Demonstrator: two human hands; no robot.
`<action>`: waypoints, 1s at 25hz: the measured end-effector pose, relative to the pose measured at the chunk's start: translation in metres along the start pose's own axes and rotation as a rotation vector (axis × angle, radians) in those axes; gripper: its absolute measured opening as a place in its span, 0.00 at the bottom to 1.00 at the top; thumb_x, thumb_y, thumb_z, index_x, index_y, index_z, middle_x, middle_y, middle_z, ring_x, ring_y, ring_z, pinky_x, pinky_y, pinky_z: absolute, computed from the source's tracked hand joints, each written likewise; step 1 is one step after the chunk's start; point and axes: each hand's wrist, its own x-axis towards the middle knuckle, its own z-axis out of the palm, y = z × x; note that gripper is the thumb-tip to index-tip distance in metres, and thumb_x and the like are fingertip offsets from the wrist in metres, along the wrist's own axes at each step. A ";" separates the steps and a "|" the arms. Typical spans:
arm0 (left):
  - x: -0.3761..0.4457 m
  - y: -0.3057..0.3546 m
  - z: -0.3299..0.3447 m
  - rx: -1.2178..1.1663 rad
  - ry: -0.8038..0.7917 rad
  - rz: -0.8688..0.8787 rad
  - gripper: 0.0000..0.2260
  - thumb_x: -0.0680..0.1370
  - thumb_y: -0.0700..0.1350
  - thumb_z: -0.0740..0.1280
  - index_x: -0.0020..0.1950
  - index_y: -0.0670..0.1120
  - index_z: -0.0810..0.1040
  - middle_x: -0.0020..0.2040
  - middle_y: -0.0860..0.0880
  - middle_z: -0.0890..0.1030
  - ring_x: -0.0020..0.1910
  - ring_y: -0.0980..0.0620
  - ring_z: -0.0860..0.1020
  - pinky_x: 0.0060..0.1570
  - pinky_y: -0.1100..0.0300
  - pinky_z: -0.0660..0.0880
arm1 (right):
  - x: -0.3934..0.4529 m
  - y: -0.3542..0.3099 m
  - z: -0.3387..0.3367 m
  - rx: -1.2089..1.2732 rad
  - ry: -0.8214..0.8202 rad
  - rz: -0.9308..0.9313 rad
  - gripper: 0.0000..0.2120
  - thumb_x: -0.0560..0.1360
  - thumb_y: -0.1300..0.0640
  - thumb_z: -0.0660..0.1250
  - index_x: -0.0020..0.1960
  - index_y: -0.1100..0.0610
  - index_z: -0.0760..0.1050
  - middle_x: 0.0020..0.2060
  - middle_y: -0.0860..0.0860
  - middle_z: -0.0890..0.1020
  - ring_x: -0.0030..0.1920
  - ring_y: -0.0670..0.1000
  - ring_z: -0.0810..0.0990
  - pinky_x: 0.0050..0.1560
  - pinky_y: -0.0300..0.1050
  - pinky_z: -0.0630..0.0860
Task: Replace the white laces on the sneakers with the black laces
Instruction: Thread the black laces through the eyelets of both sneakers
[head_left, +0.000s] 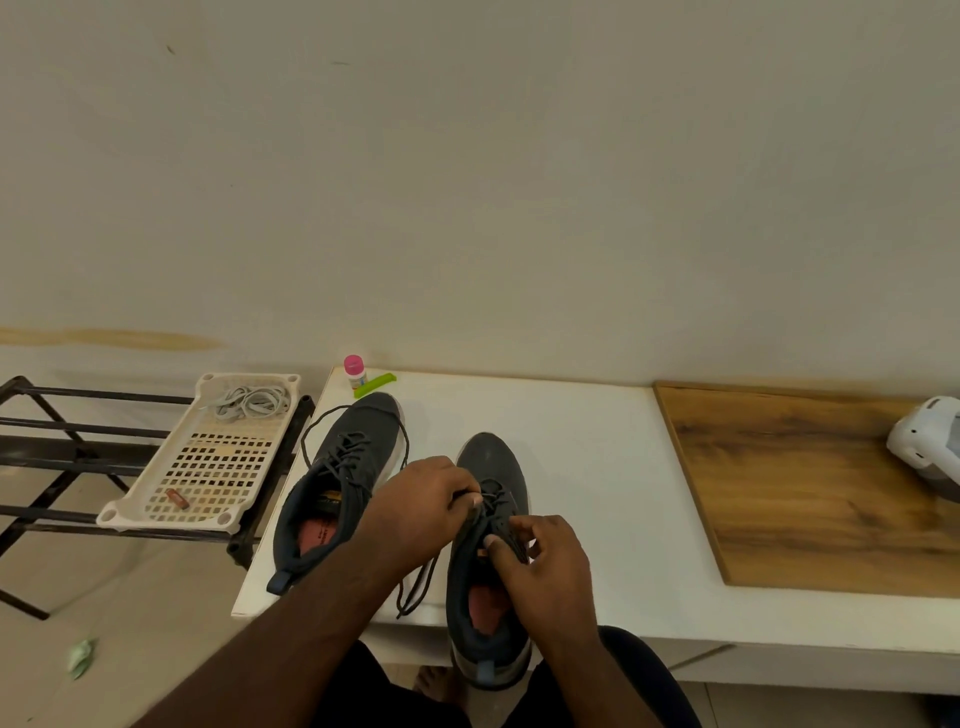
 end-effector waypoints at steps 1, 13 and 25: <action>0.000 0.000 0.001 0.022 0.000 0.010 0.09 0.80 0.53 0.63 0.55 0.55 0.82 0.49 0.56 0.78 0.50 0.58 0.74 0.53 0.59 0.73 | 0.001 0.002 0.003 -0.069 -0.031 -0.013 0.10 0.73 0.44 0.71 0.52 0.44 0.77 0.48 0.39 0.75 0.51 0.41 0.75 0.49 0.31 0.70; -0.023 0.016 0.032 0.035 -0.008 -0.070 0.08 0.78 0.56 0.62 0.49 0.55 0.78 0.44 0.57 0.77 0.43 0.58 0.75 0.44 0.63 0.74 | 0.003 0.011 0.007 0.035 -0.022 0.085 0.05 0.81 0.50 0.63 0.52 0.42 0.76 0.47 0.40 0.79 0.48 0.40 0.77 0.47 0.31 0.71; -0.028 0.015 0.051 -0.082 0.053 -0.156 0.07 0.79 0.55 0.62 0.48 0.55 0.78 0.43 0.57 0.78 0.42 0.59 0.76 0.44 0.62 0.75 | 0.006 0.021 0.010 0.224 -0.034 0.137 0.05 0.80 0.55 0.66 0.50 0.47 0.81 0.45 0.43 0.84 0.46 0.41 0.81 0.46 0.33 0.76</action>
